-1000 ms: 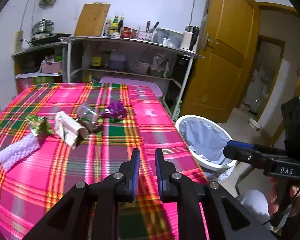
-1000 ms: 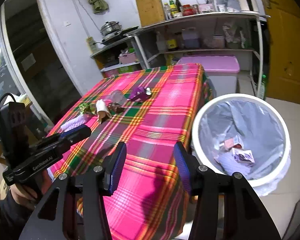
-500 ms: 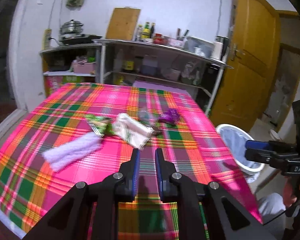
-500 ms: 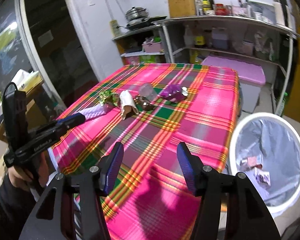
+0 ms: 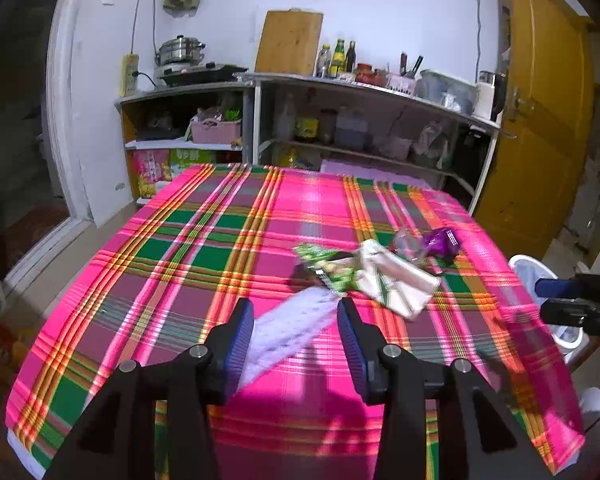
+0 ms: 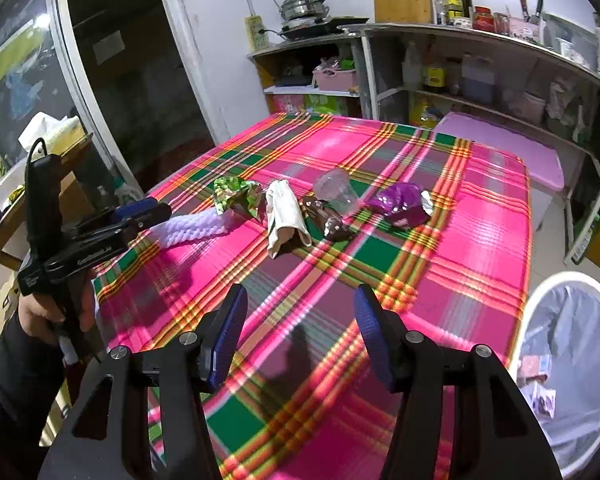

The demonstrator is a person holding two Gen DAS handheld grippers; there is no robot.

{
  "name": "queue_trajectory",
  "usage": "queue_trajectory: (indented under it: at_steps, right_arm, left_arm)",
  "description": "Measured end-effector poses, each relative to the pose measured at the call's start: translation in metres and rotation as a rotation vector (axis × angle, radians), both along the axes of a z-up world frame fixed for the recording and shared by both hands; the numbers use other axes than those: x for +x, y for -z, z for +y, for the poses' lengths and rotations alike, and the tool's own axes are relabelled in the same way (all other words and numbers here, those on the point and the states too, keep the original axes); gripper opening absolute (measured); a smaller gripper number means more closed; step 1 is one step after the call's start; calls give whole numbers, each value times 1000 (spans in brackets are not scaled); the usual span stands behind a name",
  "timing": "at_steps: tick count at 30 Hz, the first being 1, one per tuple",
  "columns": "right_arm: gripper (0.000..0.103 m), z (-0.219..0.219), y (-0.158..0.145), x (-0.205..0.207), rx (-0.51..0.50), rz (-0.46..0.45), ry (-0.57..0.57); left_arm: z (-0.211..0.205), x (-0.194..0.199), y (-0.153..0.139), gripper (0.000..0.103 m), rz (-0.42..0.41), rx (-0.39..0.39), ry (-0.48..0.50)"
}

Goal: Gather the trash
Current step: 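Grasp the second white foam sleeve with the left tool while the right tool grasps the white paper bag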

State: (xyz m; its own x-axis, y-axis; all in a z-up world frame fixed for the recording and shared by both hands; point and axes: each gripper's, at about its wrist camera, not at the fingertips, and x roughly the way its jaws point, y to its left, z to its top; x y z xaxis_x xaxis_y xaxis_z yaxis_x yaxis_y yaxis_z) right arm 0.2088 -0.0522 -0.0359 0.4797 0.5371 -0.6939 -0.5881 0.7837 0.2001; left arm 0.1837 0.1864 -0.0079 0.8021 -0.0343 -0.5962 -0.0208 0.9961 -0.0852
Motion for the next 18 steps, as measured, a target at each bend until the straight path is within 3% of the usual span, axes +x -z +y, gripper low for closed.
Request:
queue_trajectory:
  at_steps: [7,18]
  right_arm:
    - [56,28,8,22,-37,3,-33]
    - [56,67,25,58,-70,24,-62]
  left_arm:
    - [17,20,22,48,68,19,28]
    - [5,21,35,48,113,55,82]
